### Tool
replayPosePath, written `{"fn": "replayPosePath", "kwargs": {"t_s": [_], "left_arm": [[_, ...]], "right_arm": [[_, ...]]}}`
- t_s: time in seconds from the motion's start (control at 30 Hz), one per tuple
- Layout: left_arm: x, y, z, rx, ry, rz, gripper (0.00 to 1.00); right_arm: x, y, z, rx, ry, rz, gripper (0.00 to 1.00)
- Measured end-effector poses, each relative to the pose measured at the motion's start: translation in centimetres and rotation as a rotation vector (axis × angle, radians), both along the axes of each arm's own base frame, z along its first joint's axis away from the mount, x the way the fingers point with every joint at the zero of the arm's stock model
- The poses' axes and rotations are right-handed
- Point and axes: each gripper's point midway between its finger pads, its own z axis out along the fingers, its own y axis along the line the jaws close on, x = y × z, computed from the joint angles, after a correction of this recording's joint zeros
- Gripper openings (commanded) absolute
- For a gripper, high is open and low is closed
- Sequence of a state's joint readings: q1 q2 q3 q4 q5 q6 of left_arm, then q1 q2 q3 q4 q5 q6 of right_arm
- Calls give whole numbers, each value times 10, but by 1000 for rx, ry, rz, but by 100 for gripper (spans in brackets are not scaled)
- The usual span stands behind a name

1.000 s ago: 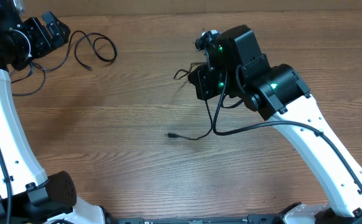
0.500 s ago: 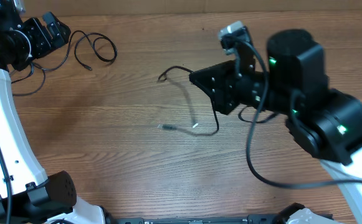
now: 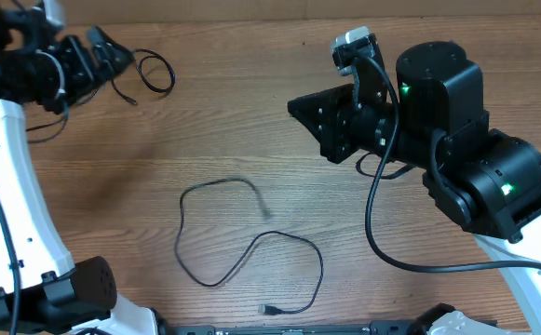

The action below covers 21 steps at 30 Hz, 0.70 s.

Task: Untangle cables
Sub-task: 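Drag the cable to center with the right gripper and release it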

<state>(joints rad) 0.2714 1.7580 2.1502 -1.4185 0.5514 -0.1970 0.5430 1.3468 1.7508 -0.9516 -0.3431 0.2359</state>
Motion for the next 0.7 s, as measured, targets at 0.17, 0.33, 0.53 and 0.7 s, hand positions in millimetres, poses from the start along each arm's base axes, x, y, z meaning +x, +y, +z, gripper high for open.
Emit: {"fn": "replayPosePath", "kwargs": {"t_s": [0.17,0.33,0.53,0.7], "left_arm": [[-3,-31,-18,4,28,-124,99],[-15,-55,-50,-18,132,-201,99],[-35,-79,-92,2,249,-309,99],[-54,-88,-117,75,353,-353,100]], "right_arm": [[8,-10,-8,-44,4,-66,28],[14,-20,-17,-93,13,-131,43],[22,-34,-22,-142,6,-211,64],[29,-49,-26,-166,17,-269,76]]}}
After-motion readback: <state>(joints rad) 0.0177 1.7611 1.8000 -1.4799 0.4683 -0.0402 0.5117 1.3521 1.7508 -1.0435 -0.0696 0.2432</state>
